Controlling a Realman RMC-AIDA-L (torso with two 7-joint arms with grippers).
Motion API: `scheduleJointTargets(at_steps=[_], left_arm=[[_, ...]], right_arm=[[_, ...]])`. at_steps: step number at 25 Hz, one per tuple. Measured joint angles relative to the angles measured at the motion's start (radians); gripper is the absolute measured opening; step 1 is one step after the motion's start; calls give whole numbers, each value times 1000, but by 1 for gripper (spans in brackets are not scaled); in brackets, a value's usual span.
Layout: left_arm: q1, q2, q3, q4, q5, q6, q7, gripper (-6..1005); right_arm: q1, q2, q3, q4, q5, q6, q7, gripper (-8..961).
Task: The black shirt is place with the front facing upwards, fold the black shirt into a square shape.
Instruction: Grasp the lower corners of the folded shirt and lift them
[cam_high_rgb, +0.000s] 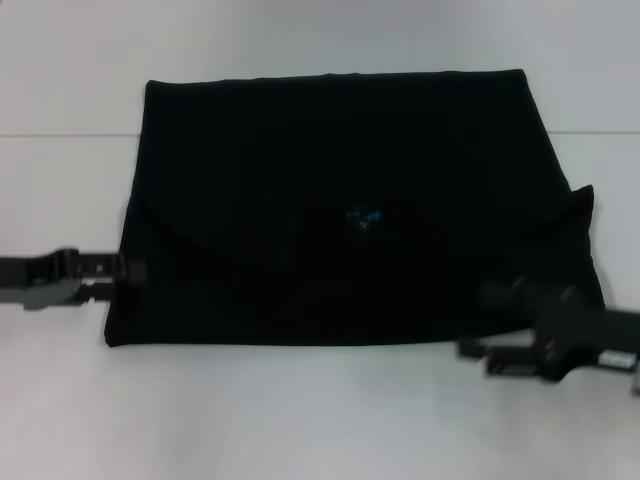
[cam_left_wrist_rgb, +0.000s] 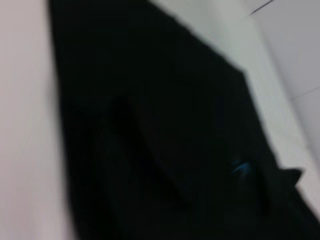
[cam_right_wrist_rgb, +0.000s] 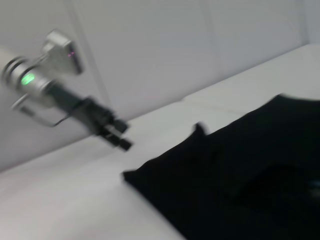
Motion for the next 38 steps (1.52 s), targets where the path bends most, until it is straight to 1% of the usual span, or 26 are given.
scheduleJointTargets(at_steps=[1,2,4,5,7,15,20,25,31,38], left_arm=[[0,-2,5,-1,20,-10,0,778],[0,-3,14,-1,34,-21,1,778],[0,-6,31,-2,55,-45,0,778],[1,-8,35,-3,58,-54,0,778],[5,-12,38,-3,63,-77,2,778],[2,-25,74,-7,64,-165,6,779],[-7,-43,109,-18,65,-210,7,778],[-17,-48,118,-20,65,-211,7,776],[-25,-52,152,-20,65,-210,1,773],[-36,-52,164,-18,65,-198,-1,766]], right_arm=[[2,14,-9,5,-17,5,-29,943],[4,22,-17,12,-26,11,-48,943],[14,29,-33,45,-35,27,-74,944],[25,26,-40,80,-36,41,-84,945],[29,24,-41,92,-36,47,-88,945],[33,22,-45,98,-37,65,-85,945],[34,24,-46,98,-37,70,-82,945],[36,24,-46,99,-37,72,-80,944],[37,25,-46,99,-37,73,-79,944],[38,26,-44,101,-36,76,-72,944]])
